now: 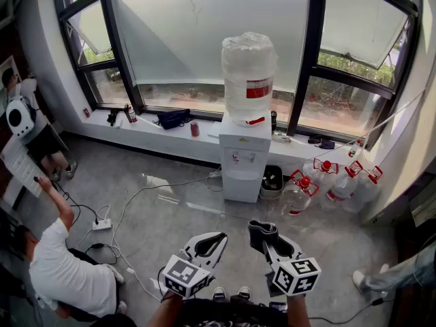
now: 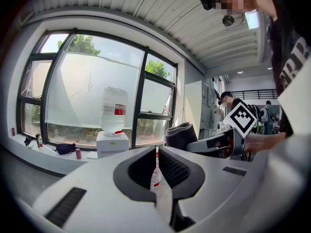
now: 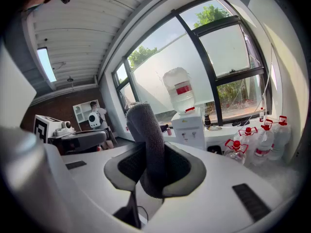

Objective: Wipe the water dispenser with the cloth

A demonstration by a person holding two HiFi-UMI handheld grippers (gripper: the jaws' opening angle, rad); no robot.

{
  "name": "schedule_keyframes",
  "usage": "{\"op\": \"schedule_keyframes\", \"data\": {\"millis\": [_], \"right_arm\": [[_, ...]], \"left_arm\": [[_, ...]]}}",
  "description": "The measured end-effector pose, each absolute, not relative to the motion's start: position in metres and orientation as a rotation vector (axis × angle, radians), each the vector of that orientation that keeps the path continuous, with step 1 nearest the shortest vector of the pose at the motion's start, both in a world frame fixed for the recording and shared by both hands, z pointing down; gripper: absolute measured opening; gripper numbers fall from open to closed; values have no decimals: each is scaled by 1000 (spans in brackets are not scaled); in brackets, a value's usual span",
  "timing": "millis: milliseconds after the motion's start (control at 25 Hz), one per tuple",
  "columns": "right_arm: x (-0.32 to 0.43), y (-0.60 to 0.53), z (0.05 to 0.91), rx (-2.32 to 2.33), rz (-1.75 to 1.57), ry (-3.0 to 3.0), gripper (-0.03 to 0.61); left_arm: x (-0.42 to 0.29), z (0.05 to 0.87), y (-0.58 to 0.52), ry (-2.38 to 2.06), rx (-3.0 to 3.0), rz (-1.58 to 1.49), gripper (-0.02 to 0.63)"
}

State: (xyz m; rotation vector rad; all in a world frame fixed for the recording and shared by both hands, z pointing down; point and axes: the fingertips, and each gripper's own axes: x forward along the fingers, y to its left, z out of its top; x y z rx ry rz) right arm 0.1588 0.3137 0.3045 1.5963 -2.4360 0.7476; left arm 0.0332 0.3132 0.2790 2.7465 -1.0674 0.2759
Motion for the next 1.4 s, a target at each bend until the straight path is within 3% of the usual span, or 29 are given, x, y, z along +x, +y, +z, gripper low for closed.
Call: {"op": "schedule_keyframes", "data": {"millis": [1400], "right_arm": [[203,298,338,1492,761,-2442,101]], "left_arm": [[72,268,308,-1186,2763,281,21]]}}
